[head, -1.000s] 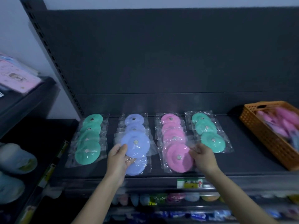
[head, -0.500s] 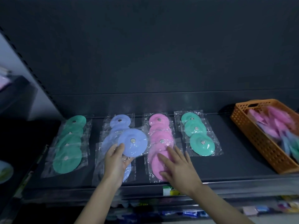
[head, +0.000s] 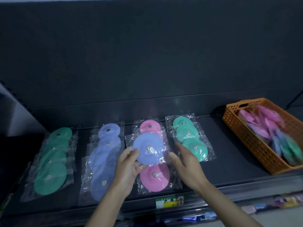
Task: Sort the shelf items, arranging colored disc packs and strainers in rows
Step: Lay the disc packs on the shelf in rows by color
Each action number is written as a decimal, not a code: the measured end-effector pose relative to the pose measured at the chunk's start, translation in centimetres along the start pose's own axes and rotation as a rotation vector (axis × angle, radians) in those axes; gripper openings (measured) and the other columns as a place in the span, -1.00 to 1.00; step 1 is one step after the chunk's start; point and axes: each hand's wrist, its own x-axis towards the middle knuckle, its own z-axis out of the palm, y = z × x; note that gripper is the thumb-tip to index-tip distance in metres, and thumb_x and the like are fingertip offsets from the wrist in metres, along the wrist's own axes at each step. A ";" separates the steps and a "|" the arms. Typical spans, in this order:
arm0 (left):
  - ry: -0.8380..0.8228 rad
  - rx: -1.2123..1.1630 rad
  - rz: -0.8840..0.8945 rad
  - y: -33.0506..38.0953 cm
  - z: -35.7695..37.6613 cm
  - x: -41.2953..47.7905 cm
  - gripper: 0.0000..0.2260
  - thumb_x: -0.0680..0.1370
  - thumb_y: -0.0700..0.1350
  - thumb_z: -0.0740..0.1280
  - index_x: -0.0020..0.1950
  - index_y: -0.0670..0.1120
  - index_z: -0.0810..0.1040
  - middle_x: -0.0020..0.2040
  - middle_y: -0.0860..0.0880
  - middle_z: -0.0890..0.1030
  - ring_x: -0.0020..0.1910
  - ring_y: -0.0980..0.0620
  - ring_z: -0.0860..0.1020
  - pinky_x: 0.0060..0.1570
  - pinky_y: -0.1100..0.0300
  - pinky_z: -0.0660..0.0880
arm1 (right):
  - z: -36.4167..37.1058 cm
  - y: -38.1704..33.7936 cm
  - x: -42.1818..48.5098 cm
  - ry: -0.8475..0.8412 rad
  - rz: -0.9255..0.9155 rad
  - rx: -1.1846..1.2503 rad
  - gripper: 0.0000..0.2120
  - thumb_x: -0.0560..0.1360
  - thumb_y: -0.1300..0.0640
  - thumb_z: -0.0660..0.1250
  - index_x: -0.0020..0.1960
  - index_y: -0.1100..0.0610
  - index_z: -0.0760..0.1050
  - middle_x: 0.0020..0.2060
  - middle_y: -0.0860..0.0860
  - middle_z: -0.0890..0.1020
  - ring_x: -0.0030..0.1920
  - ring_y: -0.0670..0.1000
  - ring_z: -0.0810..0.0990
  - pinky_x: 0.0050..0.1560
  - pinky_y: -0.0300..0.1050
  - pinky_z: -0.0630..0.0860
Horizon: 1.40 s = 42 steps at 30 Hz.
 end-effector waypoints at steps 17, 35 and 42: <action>-0.278 1.291 0.378 -4.9 13.8 4.5 -0.63 0.55 -0.01 0.31 0.31 -0.09 0.43 0.25 -0.03 0.53 0.20 0.04 0.48 0.18 0.18 0.42 | -12.2 10.0 3.0 0.478 0.477 0.593 -0.88 0.53 0.31 0.27 0.04 0.22 0.52 -0.12 0.18 0.64 -0.20 0.08 0.60 -0.28 0.02 0.62; -0.379 2.023 0.301 -7.2 16.0 8.0 -0.04 0.22 0.19 0.49 0.48 0.01 0.06 0.34 -0.06 0.26 0.34 -0.14 0.27 0.36 -0.01 0.19 | -14.7 14.2 7.7 0.372 0.346 0.107 -0.71 0.53 0.30 0.24 0.25 0.21 0.43 -0.07 0.07 0.62 -0.14 -0.05 0.55 -0.16 -0.19 0.42; -0.378 2.007 0.279 -7.3 15.9 7.8 -0.05 0.25 0.19 0.46 0.50 0.05 0.03 0.39 -0.02 0.21 0.34 -0.14 0.27 0.40 -0.01 0.14 | -15.4 15.8 9.0 0.186 0.212 -0.309 -0.46 0.53 0.31 0.18 0.49 0.13 0.21 0.47 0.20 0.21 0.47 0.17 0.19 0.40 -0.06 0.18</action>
